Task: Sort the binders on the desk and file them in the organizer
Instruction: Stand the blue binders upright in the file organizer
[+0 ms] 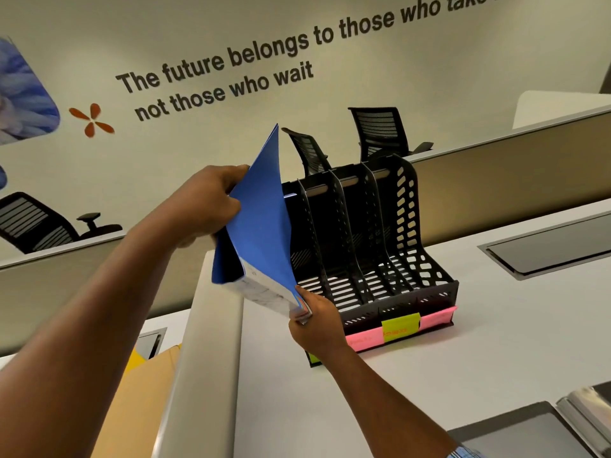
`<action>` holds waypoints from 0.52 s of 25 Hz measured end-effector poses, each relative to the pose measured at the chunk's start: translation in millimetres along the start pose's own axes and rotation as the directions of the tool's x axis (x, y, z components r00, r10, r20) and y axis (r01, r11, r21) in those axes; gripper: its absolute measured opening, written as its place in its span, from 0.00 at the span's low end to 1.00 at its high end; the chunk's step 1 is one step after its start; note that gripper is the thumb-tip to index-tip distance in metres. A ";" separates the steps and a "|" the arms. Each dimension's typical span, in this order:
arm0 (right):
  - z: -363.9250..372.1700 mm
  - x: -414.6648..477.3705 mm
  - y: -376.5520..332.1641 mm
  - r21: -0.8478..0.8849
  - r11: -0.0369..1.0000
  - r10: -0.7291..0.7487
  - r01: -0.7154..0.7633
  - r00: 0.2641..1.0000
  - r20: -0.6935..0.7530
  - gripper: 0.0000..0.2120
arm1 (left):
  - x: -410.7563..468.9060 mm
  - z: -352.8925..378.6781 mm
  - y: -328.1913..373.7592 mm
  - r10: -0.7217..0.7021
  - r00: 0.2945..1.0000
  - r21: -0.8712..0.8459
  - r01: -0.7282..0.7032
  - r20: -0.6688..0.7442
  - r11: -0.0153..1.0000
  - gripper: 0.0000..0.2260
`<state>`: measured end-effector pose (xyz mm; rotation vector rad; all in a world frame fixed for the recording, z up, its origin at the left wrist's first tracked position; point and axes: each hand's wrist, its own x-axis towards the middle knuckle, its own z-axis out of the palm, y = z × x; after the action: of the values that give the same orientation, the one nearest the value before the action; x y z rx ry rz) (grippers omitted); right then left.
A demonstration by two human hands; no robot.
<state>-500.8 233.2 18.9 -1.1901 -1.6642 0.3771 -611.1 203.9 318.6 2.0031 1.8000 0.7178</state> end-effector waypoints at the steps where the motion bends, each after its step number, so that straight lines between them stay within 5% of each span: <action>1: 0.4 0.7 0.5 -0.020 1.000 0.006 -0.006 1.000 0.014 0.23 | 7.1 -0.1 0.1 -0.016 1.000 0.014 0.016 0.013 1.000 0.28; 9: -2.5 -0.9 14.8 -0.134 0.985 -0.106 0.106 0.994 0.009 0.14 | 49.4 7.0 -0.1 -0.149 0.983 0.024 0.148 0.104 0.989 0.26; 13: -7.9 -3.1 18.9 -0.164 0.982 -0.088 0.097 0.994 0.058 0.26 | 61.4 9.8 -4.9 -0.213 0.973 0.065 0.208 0.089 0.976 0.20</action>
<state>-484.2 237.1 7.1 -1.2281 -1.8164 0.2152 -605.5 265.9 316.2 1.8099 1.9569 0.5047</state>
